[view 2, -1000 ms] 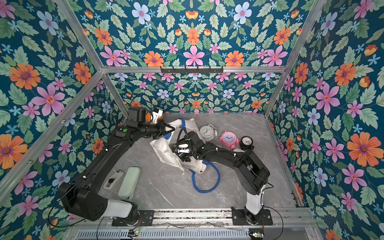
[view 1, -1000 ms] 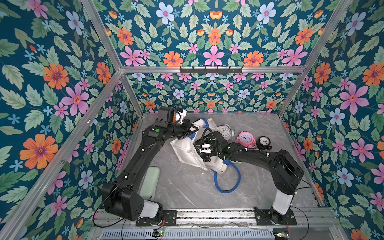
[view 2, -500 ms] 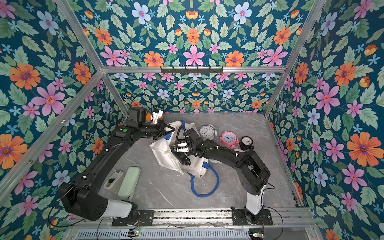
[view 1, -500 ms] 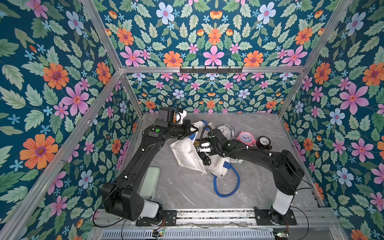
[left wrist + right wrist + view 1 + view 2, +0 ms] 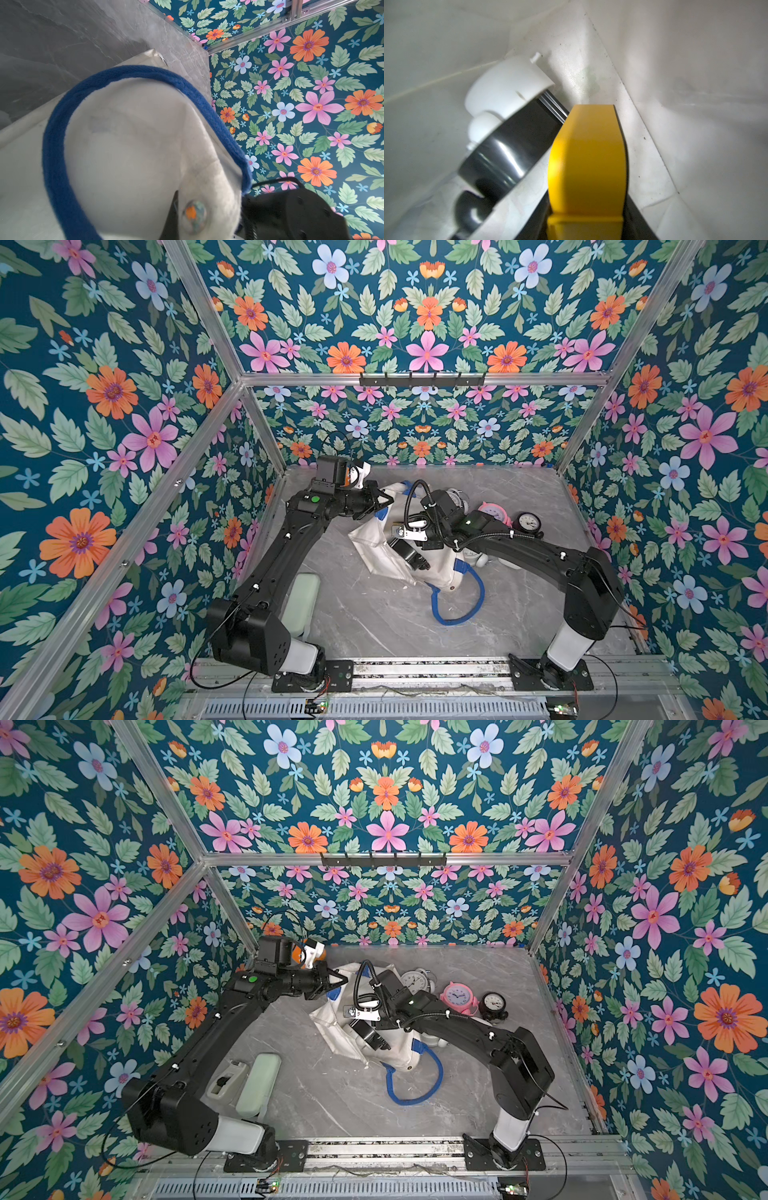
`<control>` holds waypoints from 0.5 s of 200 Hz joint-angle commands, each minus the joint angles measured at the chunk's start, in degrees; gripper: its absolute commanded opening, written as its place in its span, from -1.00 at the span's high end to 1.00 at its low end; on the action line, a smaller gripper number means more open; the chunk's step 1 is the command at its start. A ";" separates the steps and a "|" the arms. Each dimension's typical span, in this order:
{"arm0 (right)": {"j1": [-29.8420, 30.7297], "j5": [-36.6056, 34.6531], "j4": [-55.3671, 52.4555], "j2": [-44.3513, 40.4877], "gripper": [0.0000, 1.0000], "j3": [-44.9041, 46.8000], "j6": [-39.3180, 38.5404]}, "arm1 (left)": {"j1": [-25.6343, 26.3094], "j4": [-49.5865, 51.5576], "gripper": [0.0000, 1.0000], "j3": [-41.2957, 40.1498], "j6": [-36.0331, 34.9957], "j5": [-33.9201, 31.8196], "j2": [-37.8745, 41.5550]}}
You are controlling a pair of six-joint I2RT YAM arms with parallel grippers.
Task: Take the alarm clock out of the canvas bag
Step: Pick up the alarm from the canvas bag.
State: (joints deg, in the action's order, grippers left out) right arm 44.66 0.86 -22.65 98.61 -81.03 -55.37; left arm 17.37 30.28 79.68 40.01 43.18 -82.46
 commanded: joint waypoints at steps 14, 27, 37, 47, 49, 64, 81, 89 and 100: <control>0.03 0.55 -5.66 -2.13 0.78 -3.47 5.40 | -0.73 -2.09 1.00 1.44 -4.01 -2.73 -0.96; 0.01 1.13 -7.61 -2.90 0.78 -4.49 6.89 | -1.06 -2.03 1.00 1.71 -4.49 -3.01 -1.35; -0.02 1.16 -8.65 -3.06 0.79 -5.17 8.35 | -1.26 -2.24 1.00 1.70 -4.84 -3.01 -1.52; -0.01 1.11 -9.56 -4.93 0.79 -5.69 9.68 | -1.56 -2.17 1.00 1.79 -5.10 -3.23 -1.57; -0.01 1.12 -9.68 -5.20 0.79 -5.88 10.02 | -1.61 -2.16 1.00 1.79 -5.16 -3.31 -1.63; -0.02 1.59 -11.29 -6.20 0.81 -7.11 12.80 | -2.04 -2.07 1.00 1.87 -6.00 -3.71 -1.80; -0.05 3.43 -13.55 -7.55 0.81 -9.05 16.65 | -2.49 -1.89 1.00 1.80 -7.14 -3.47 -1.76; -0.10 4.06 -14.59 -8.26 0.82 -9.72 18.37 | -2.59 -1.89 1.00 1.88 -7.96 -3.14 -1.72; -0.10 4.72 -16.38 -9.23 0.82 -10.93 21.08 | -2.95 -1.76 1.00 1.96 -9.63 -2.71 -1.65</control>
State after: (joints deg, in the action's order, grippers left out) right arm 44.66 3.55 -35.20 91.24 -89.82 -41.45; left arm 14.98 30.28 80.93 34.30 40.53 -84.20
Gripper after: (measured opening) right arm 0.418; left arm 0.059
